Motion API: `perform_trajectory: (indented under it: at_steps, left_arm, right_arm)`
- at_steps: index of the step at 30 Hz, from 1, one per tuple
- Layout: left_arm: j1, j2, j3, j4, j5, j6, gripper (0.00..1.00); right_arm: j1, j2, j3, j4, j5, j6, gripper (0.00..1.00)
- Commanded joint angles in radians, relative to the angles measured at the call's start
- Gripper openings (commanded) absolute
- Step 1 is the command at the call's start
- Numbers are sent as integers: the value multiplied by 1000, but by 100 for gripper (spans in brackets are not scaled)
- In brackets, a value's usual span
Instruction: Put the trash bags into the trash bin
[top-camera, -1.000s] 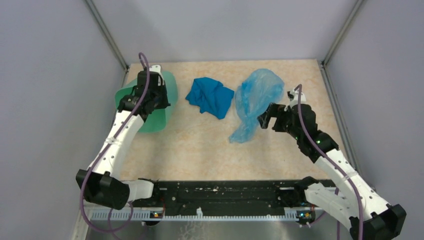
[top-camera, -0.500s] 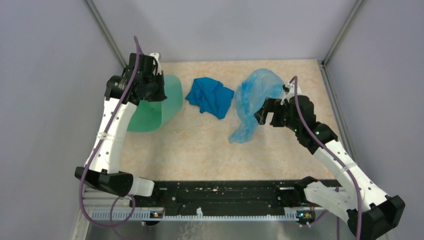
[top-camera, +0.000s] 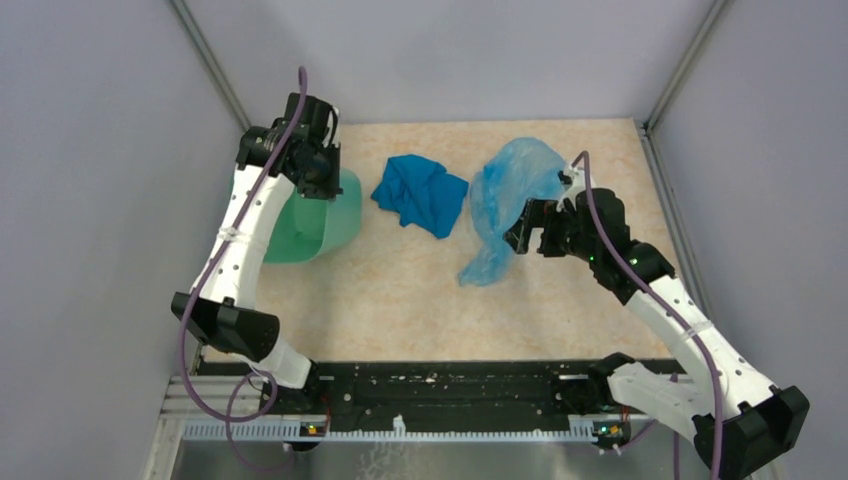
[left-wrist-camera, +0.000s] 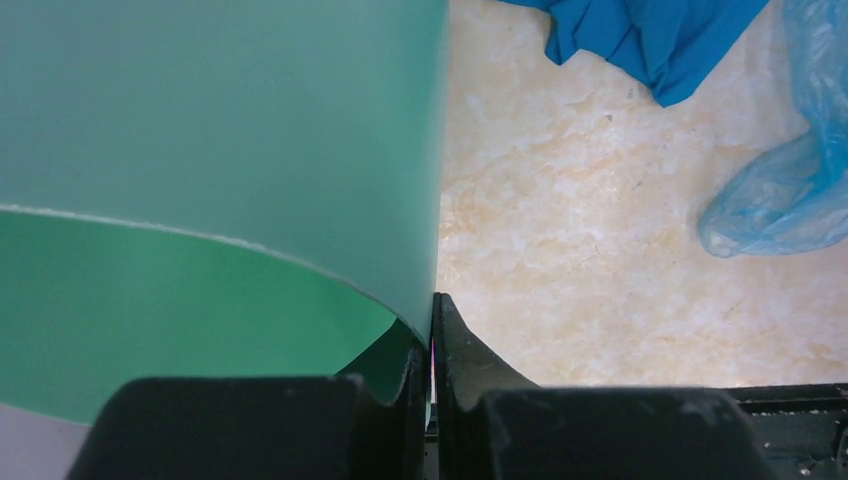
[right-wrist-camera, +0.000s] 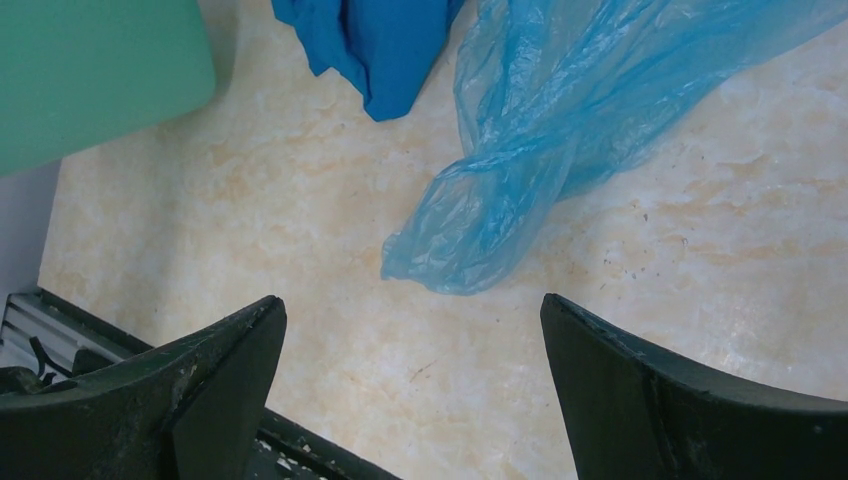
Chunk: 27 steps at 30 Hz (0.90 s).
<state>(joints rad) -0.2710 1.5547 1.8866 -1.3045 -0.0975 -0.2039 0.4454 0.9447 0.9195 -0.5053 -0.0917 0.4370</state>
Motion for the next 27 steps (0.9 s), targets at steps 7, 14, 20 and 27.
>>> perform_trajectory:
  at_steps: [7,14,20,27]
  left_arm:
    - [-14,78,103,35,-106,59,20]
    - [-14,122,134,72,-133,71,39]
    - [-13,130,85,144,-168,76,45]
    - [3,116,0,236,-226,80,57]
  right_arm:
    - [11,10,49,-8,-15,-3,99]
    - [12,28,64,-9,-8,-6,99]
    - [13,34,65,-14,0,-2,98]
    - [13,29,55,-27,22,0,99]
